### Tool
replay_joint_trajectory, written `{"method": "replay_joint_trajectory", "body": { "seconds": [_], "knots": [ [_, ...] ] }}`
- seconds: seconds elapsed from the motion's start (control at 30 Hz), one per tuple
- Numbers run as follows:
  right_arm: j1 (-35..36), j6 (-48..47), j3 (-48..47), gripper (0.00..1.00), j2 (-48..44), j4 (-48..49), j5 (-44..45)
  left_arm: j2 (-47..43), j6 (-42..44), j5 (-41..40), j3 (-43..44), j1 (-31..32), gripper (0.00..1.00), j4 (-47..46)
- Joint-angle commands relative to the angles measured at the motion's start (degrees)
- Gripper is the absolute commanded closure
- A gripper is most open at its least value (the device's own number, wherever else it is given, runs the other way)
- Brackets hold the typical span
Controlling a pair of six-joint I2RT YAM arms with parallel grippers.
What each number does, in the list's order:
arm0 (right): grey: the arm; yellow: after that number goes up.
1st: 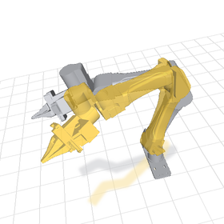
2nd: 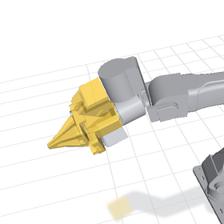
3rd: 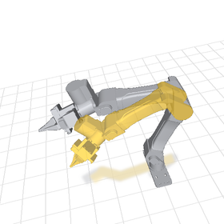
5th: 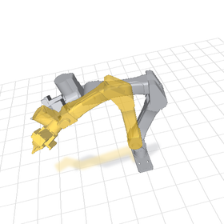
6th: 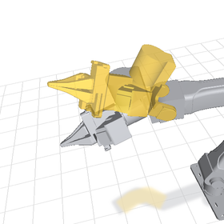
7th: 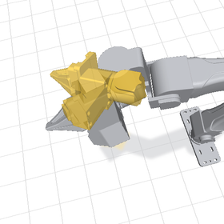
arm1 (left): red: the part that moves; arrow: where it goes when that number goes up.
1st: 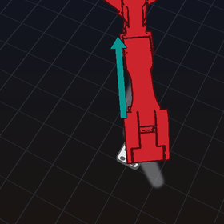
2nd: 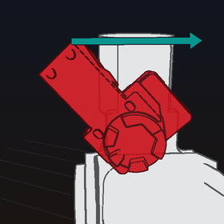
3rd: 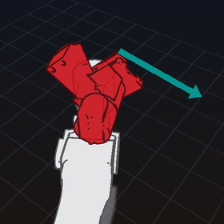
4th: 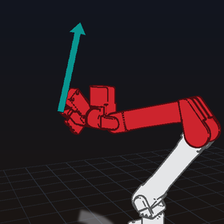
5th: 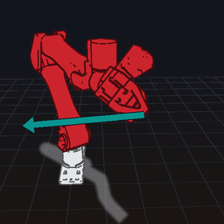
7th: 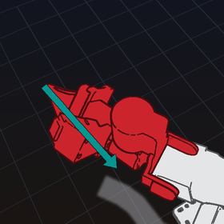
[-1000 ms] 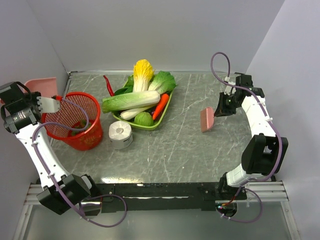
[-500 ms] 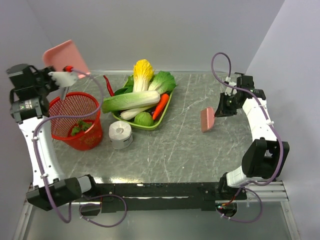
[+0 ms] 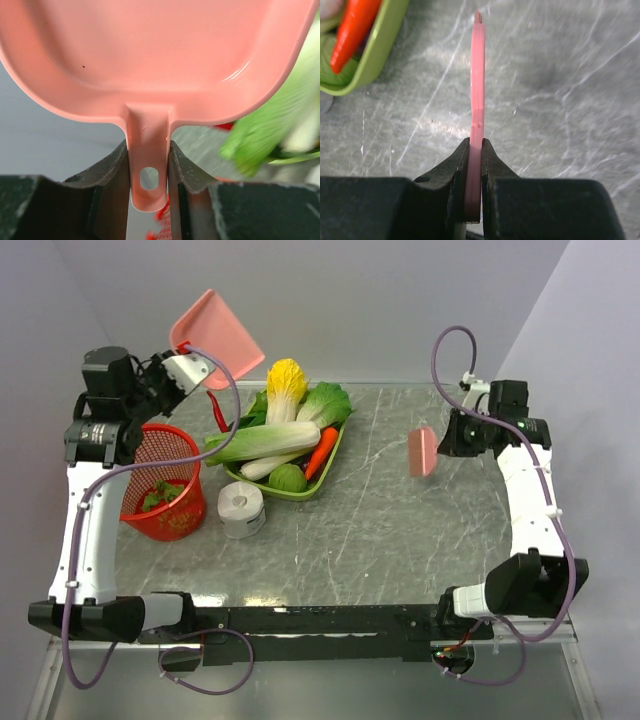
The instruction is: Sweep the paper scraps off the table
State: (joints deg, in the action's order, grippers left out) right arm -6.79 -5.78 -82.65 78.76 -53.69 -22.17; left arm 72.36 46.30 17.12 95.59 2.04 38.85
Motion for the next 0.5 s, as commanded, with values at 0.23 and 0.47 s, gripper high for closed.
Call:
{"method": "replay_joint_trajectory", "body": {
  "seconds": [0.23, 0.47],
  "knots": [
    [-0.07, -21.00, 6.87, 1.00, -17.14, 13.43, 2.12, 1.21, -6.75, 9.06, -4.17, 21.85, 0.99, 12.37],
    [0.81, -44.80, 23.04, 1.00, -25.84, 19.58, 10.04, 4.10, -0.51, 8.54, -13.75, 36.17, 0.96, 23.37]
  ]
}}
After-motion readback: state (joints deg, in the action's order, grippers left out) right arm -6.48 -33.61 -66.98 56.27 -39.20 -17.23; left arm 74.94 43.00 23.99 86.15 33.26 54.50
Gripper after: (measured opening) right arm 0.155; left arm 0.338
